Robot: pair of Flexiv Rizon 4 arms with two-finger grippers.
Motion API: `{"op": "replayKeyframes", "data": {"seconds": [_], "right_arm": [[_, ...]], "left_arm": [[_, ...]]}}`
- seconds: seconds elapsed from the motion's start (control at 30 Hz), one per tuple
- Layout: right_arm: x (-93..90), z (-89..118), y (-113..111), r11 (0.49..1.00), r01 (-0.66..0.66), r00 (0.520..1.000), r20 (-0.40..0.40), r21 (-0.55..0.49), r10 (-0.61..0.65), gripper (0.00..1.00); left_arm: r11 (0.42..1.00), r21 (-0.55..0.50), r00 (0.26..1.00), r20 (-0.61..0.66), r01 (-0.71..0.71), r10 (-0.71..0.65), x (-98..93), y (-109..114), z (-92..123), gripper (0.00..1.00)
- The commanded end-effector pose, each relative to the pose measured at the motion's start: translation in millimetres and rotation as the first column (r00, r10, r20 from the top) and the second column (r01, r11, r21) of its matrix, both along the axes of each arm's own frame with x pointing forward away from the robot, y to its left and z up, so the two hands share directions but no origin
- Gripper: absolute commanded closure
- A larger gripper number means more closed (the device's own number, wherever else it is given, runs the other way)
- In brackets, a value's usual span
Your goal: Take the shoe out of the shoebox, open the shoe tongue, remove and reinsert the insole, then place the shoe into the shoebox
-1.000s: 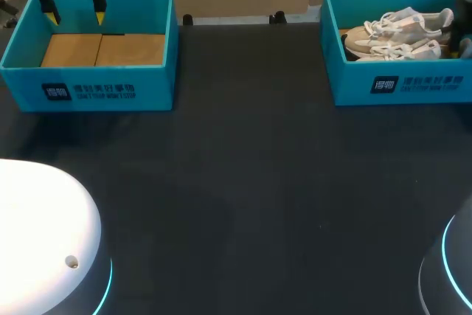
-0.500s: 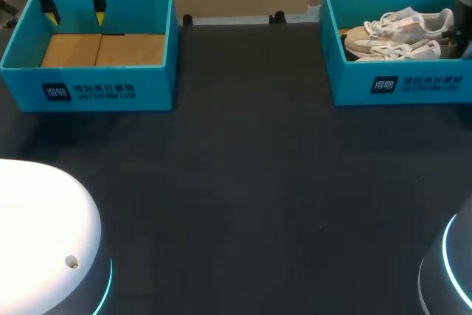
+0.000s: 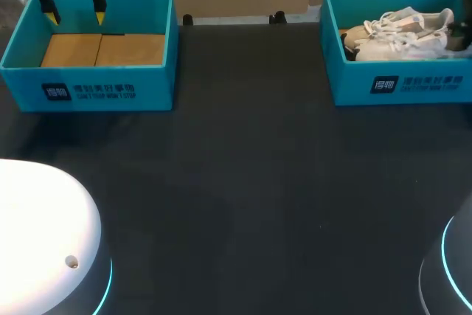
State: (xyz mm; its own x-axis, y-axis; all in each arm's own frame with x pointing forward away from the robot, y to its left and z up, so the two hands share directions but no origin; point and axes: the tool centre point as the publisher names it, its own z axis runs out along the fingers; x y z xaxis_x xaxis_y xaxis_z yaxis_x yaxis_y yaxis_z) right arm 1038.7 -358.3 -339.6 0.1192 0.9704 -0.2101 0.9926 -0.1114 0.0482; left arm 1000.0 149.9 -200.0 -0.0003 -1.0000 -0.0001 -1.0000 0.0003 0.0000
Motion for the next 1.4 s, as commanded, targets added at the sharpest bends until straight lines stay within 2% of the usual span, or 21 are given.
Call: {"op": "replayKeyframes", "data": {"seconds": [0.03,0.5,0.73,0.9,1.17,1.4], "right_arm": [[-9.8,33,6,0.999,-0.004,1.000,0.012,-0.039,0.005,1.00],[-8.3,113,24,0.998,0.023,0.997,0.068,-0.064,-0.019,1.00],[-4.6,137,36,0.994,0.047,0.996,0.074,-0.095,-0.040,1.00],[-8.0,144,44,0.993,0.082,0.994,0.076,-0.081,-0.076,1.00],[-32.4,161,74,0.988,0.125,0.989,0.095,-0.089,-0.116,1.00],[-70.2,171,114,0.984,0.144,0.985,0.113,-0.102,-0.132,1.00]], "left_arm": [[1.000,0.000,1.000,0.000,0.000,0.000,0.0,0,0,0.00],[1.000,0.000,1.000,0.000,0.000,0.000,0.0,0,0,0.00],[1.000,0.000,1.000,0.000,0.000,0.000,0.0,0,0,0.00],[1.000,0.000,1.000,0.000,0.000,0.000,0.0,0,0,0.00],[1.000,0.000,1.000,0.000,0.000,0.000,0.0,0,0,0.00],[1.000,0.000,1.000,0.000,0.000,0.000,0.0,0,0,0.00]]}}
